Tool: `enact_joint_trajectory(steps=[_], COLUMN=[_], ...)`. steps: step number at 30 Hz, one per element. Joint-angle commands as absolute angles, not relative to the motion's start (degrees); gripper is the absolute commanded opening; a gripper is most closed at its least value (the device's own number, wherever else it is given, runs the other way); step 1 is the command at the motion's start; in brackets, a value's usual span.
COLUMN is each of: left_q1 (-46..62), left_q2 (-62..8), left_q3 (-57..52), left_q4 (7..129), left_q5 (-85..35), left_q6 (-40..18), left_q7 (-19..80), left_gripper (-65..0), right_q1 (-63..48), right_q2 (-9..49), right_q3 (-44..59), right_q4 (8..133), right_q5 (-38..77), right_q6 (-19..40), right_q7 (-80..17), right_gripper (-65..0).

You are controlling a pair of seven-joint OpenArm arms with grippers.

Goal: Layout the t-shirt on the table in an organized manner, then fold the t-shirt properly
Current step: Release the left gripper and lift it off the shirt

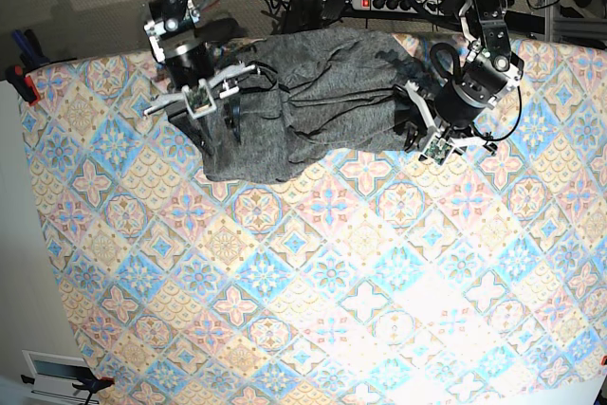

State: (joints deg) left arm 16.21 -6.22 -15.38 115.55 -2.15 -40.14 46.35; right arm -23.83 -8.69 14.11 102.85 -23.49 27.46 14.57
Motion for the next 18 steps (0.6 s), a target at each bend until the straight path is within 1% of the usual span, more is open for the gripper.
enact_joint_trajectory(steps=[1,3,7,10,14,18], left_q1=[16.1,16.6,16.5,16.6,18.2,20.4], left_q2=[-6.8,-6.9,-4.9,-3.3,-5.2,-8.1], left_q3=[-15.2,-13.8,-13.8,-16.3,-18.2,-24.7], left_q4=[116.6,116.6,116.7,116.7,116.7,116.4], left_q5=[-3.4,-3.4,-4.9,-10.3,-23.9,-35.1], left_q6=[-40.0,-40.0,-40.0,-40.0,-40.0,-40.0], left_q7=[45.4,46.8,53.3,55.3,55.7,55.9], left_gripper=[-48.7,-45.6,-34.8,-30.9,-31.5,-34.3], right_q1=[-22.8,-22.8,-22.9,-22.8,-22.9,-22.9], right_q2=[-8.7,-8.7,-8.7,-8.7,-8.7,-8.6], right_q3=[14.3,14.4,14.4,14.4,14.4,16.3], right_q4=[103.7,102.9,101.3,100.1,97.7,96.8], right_q5=[-22.0,-22.1,-22.2,-22.3,-22.3,-22.3], right_q6=[27.1,27.1,27.1,27.1,27.1,27.1], right_q7=[16.6,16.6,16.6,16.6,16.6,16.6], right_gripper=[-39.9,-39.9,-39.9,-39.9,-39.9,-39.9])
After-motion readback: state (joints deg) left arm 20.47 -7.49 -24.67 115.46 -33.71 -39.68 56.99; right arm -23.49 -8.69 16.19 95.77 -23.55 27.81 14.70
